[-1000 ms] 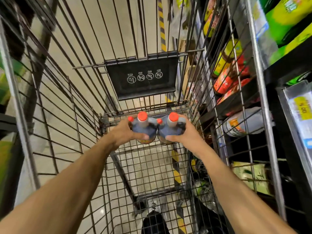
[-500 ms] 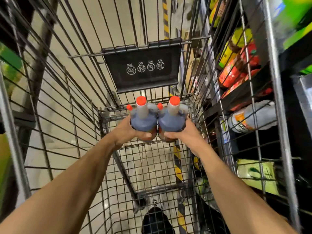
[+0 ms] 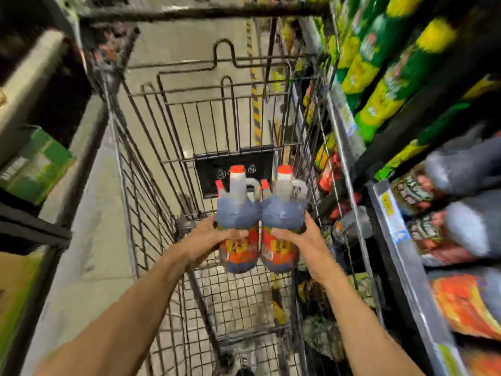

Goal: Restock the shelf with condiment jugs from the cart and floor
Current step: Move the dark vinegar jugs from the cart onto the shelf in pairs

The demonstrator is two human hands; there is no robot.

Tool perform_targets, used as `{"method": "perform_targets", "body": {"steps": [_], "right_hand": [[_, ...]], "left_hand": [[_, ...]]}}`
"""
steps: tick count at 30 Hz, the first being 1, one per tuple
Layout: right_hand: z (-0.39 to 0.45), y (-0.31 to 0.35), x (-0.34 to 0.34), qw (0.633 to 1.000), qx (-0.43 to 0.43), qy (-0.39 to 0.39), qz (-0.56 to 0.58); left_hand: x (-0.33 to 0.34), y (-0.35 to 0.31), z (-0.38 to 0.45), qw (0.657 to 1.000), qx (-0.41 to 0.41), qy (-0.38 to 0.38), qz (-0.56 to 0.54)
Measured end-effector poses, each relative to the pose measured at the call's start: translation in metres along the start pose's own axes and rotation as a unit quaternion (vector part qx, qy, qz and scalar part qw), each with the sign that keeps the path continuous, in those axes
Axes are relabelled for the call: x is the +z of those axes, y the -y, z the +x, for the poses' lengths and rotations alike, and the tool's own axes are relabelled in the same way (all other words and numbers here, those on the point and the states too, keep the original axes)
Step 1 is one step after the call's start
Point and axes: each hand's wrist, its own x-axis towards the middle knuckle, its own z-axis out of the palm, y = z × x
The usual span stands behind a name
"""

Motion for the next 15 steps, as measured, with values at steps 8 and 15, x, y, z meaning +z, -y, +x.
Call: {"method": "perform_targets", "body": {"steps": [8, 15], "right_hand": [[-0.103, 0.138, 0.038, 0.991, -0.110, -0.043, 0.069], [-0.220, 0.214, 0.065, 0.975, -0.185, -0.087, 0.085]], "left_hand": [[0.031, -0.134, -0.119, 0.991, 0.125, 0.001, 0.038], [0.055, -0.193, -0.229, 0.979, 0.199, 0.039, 0.021]]}}
